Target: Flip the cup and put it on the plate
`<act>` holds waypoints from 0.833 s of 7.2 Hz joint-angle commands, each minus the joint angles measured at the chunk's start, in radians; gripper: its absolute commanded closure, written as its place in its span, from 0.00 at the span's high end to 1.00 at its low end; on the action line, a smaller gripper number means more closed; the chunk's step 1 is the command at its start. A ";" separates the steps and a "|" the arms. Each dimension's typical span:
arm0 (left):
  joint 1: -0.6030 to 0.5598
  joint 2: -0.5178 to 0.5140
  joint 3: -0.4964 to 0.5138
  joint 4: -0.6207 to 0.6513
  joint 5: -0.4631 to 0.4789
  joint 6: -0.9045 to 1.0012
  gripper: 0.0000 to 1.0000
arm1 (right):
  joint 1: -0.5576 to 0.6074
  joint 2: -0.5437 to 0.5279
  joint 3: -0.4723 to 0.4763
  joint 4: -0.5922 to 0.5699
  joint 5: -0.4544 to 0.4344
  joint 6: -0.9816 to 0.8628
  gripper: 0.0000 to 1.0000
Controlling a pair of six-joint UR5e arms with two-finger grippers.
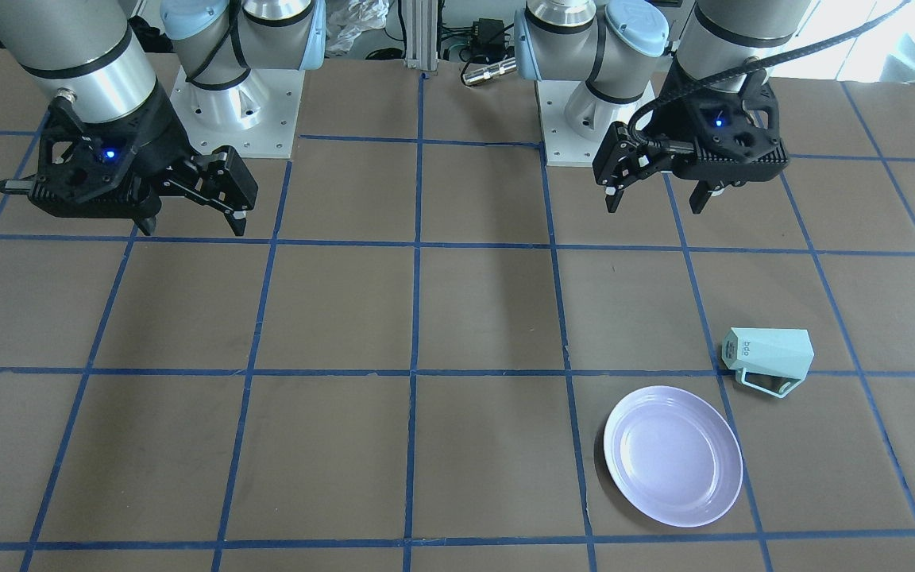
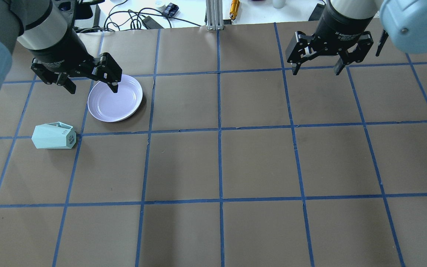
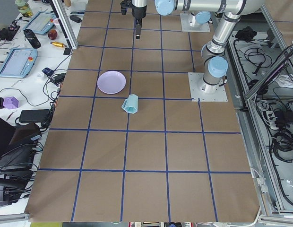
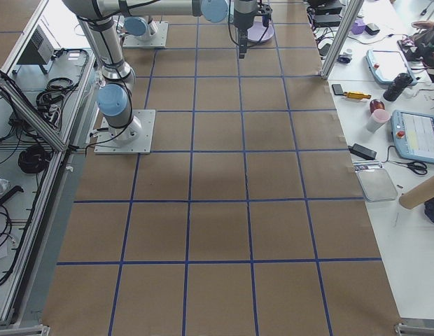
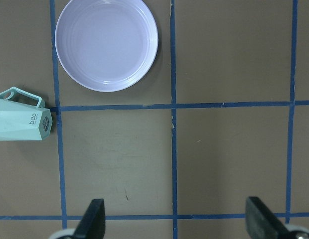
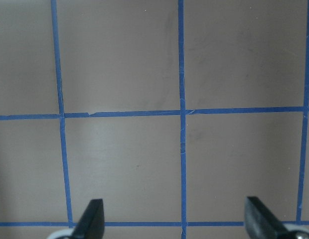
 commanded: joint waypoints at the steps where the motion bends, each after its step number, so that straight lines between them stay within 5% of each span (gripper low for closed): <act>1: 0.002 -0.001 0.000 0.000 -0.001 0.000 1.00 | 0.000 0.000 0.000 0.000 0.000 0.000 1.00; 3: 0.022 -0.013 0.009 -0.003 -0.009 0.003 1.00 | 0.000 0.000 0.000 0.000 0.000 0.000 1.00; 6: 0.216 -0.060 -0.005 -0.009 -0.009 0.194 1.00 | 0.000 0.000 0.000 0.000 0.000 0.000 1.00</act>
